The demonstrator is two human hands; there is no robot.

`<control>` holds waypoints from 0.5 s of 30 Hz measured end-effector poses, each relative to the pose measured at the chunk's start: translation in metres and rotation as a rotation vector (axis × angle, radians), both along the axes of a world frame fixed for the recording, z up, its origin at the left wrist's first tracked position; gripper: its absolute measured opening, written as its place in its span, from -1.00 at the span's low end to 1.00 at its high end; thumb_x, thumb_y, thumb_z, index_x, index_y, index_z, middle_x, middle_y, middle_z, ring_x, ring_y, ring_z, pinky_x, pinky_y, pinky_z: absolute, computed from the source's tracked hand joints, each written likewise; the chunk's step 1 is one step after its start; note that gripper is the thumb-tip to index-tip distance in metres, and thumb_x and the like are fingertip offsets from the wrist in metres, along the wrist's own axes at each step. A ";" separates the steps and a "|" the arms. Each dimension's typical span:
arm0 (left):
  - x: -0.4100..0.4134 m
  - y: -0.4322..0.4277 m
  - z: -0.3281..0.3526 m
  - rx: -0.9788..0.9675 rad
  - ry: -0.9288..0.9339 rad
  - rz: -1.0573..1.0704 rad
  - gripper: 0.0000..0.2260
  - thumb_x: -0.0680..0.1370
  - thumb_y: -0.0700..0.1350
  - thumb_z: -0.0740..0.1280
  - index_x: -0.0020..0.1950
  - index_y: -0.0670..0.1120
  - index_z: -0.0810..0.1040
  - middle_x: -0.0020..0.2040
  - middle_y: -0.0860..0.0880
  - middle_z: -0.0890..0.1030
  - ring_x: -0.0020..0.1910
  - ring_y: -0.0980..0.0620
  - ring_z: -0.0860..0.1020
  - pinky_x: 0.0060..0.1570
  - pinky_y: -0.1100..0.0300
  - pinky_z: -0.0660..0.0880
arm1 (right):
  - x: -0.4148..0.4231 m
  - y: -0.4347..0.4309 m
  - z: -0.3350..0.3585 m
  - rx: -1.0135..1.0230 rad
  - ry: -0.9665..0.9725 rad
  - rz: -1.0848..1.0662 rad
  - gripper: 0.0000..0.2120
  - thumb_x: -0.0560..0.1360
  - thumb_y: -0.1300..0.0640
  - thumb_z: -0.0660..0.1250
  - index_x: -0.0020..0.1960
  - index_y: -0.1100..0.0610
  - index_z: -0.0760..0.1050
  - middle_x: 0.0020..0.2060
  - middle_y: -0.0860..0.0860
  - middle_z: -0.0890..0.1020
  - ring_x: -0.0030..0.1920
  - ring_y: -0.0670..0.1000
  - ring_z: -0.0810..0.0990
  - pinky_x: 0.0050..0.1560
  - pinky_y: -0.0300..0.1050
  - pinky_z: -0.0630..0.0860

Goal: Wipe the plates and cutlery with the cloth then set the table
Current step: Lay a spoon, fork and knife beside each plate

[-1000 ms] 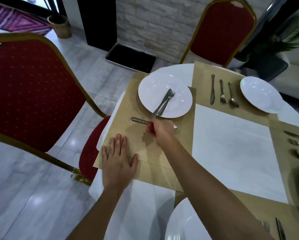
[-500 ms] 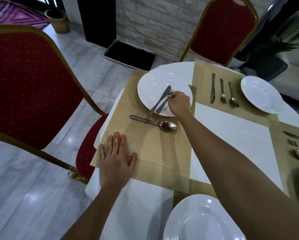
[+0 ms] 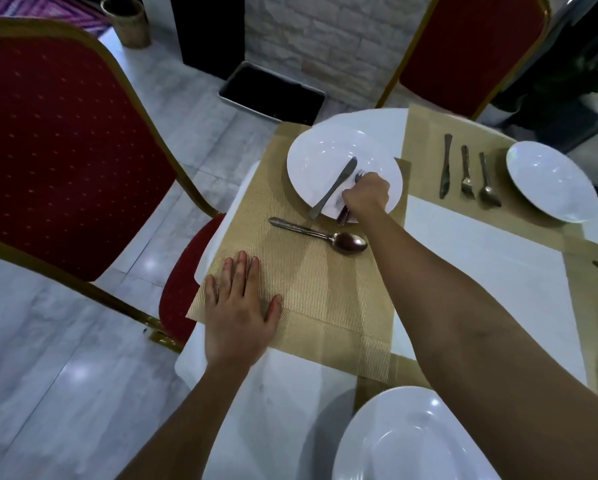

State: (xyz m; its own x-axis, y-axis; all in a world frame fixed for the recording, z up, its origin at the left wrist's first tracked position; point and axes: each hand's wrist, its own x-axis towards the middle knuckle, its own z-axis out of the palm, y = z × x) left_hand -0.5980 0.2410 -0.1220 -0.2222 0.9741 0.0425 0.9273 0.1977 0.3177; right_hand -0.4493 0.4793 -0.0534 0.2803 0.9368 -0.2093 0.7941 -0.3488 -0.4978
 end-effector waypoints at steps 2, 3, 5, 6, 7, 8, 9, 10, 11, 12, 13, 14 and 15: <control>0.000 0.001 0.000 0.007 -0.001 -0.005 -0.37 0.56 0.22 0.08 0.53 -0.10 0.17 0.53 -0.10 0.18 0.54 -0.10 0.07 0.49 -0.10 -0.06 | 0.003 0.001 0.001 -0.019 0.013 -0.009 -0.92 0.44 0.28 0.36 -0.08 0.21 0.49 -0.02 0.14 0.55 0.00 0.16 0.57 -0.18 -0.16 0.46; 0.000 0.001 -0.001 0.008 0.002 -0.005 -0.37 0.56 0.22 0.08 0.53 -0.10 0.17 0.53 -0.10 0.18 0.53 -0.10 0.07 0.49 -0.10 -0.06 | 0.003 -0.001 0.003 -0.016 0.025 -0.007 -0.90 0.44 0.27 0.36 -0.18 0.18 0.44 -0.10 0.12 0.52 -0.07 0.12 0.55 -0.28 -0.19 0.44; 0.000 0.000 -0.001 0.009 0.000 -0.002 -0.37 0.56 0.21 0.07 0.53 -0.11 0.18 0.53 -0.11 0.19 0.53 -0.10 0.09 0.48 -0.10 -0.05 | 0.005 -0.002 0.005 -0.009 0.059 -0.024 -0.94 0.41 0.21 0.33 -0.17 0.19 0.46 -0.10 0.10 0.56 -0.14 0.09 0.58 -0.41 -0.24 0.41; -0.001 0.000 -0.001 0.007 -0.006 -0.004 -0.37 0.56 0.21 0.06 0.52 -0.11 0.18 0.53 -0.11 0.20 0.53 -0.11 0.09 0.48 -0.10 -0.05 | 0.008 -0.003 0.006 -0.015 0.097 -0.059 -0.87 0.39 0.19 0.32 -0.10 0.23 0.53 -0.09 0.10 0.63 -0.14 0.09 0.63 -0.37 -0.24 0.48; -0.001 -0.001 0.000 0.005 -0.009 -0.007 -0.37 0.55 0.21 0.06 0.52 -0.12 0.19 0.52 -0.11 0.21 0.53 -0.11 0.10 0.48 -0.10 -0.05 | 0.012 -0.005 0.009 -0.023 0.148 -0.095 -0.82 0.37 0.20 0.31 -0.06 0.24 0.57 -0.13 0.11 0.67 -0.16 0.10 0.67 -0.28 -0.17 0.57; -0.001 0.000 0.001 0.005 -0.005 -0.010 -0.37 0.55 0.21 0.05 0.52 -0.12 0.20 0.52 -0.12 0.22 0.53 -0.11 0.11 0.48 -0.10 -0.05 | 0.014 -0.009 0.013 -0.022 0.231 -0.141 -0.83 0.37 0.21 0.34 -0.07 0.23 0.60 -0.21 0.10 0.68 -0.19 0.10 0.69 -0.22 -0.10 0.61; -0.001 0.001 0.002 0.003 0.001 -0.012 -0.38 0.55 0.21 0.05 0.52 -0.12 0.20 0.52 -0.12 0.22 0.53 -0.12 0.11 0.48 -0.11 -0.05 | 0.014 -0.015 0.020 -0.020 0.342 -0.193 -0.87 0.39 0.23 0.37 -0.10 0.24 0.60 -0.27 0.08 0.68 -0.25 0.08 0.68 -0.21 -0.08 0.60; -0.001 0.002 0.003 -0.002 0.002 -0.013 -0.38 0.55 0.20 0.05 0.52 -0.13 0.20 0.52 -0.12 0.21 0.53 -0.12 0.11 0.48 -0.11 -0.05 | 0.012 -0.022 0.026 -0.034 0.467 -0.245 -0.92 0.41 0.25 0.38 -0.13 0.25 0.60 -0.30 0.07 0.67 -0.30 0.05 0.66 -0.25 -0.09 0.57; 0.000 0.002 0.003 -0.005 0.002 -0.013 -0.38 0.55 0.19 0.05 0.52 -0.13 0.20 0.52 -0.13 0.21 0.53 -0.13 0.12 0.48 -0.12 -0.05 | 0.009 -0.029 0.032 -0.044 0.601 -0.294 -0.96 0.44 0.28 0.36 -0.17 0.25 0.58 -0.30 0.07 0.66 -0.33 0.04 0.62 -0.28 -0.10 0.53; 0.000 0.002 0.004 -0.005 0.006 -0.013 -0.38 0.55 0.19 0.05 0.52 -0.14 0.20 0.52 -0.14 0.21 0.52 -0.14 0.12 0.48 -0.13 -0.05 | 0.004 -0.037 0.038 -0.059 0.719 -0.343 -0.91 0.47 0.31 0.34 -0.21 0.24 0.54 -0.30 0.08 0.65 -0.35 0.04 0.59 -0.29 -0.10 0.51; 0.000 0.001 0.005 -0.008 0.011 -0.014 -0.39 0.56 0.18 0.06 0.51 -0.14 0.20 0.52 -0.14 0.21 0.52 -0.14 0.13 0.48 -0.13 -0.04 | -0.001 -0.045 0.041 -0.069 0.817 -0.396 -0.88 0.49 0.32 0.32 -0.23 0.24 0.50 -0.31 0.10 0.63 -0.37 0.04 0.57 -0.30 -0.09 0.51; 0.000 0.002 0.006 -0.015 0.016 -0.018 -0.38 0.55 0.18 0.07 0.51 -0.15 0.20 0.52 -0.15 0.22 0.52 -0.15 0.13 0.47 -0.14 -0.02 | -0.005 -0.052 0.040 -0.080 0.883 -0.446 -0.88 0.50 0.30 0.32 -0.22 0.23 0.49 -0.34 0.09 0.60 -0.38 0.04 0.55 -0.31 -0.08 0.52; 0.000 0.001 0.007 -0.022 0.016 -0.022 -0.38 0.55 0.17 0.08 0.51 -0.15 0.20 0.52 -0.15 0.23 0.52 -0.16 0.14 0.47 -0.15 0.00 | -0.009 -0.061 0.036 -0.103 0.929 -0.490 -0.91 0.50 0.27 0.34 -0.18 0.22 0.49 -0.35 0.07 0.57 -0.38 0.03 0.53 -0.29 -0.07 0.55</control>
State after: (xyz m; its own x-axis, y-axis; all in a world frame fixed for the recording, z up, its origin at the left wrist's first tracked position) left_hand -0.5977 0.2418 -0.1155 -0.1999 0.9795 0.0241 0.9365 0.1838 0.2986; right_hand -0.4582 0.4180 -0.0172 0.3125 0.7300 -0.6078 -0.1234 -0.6032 -0.7880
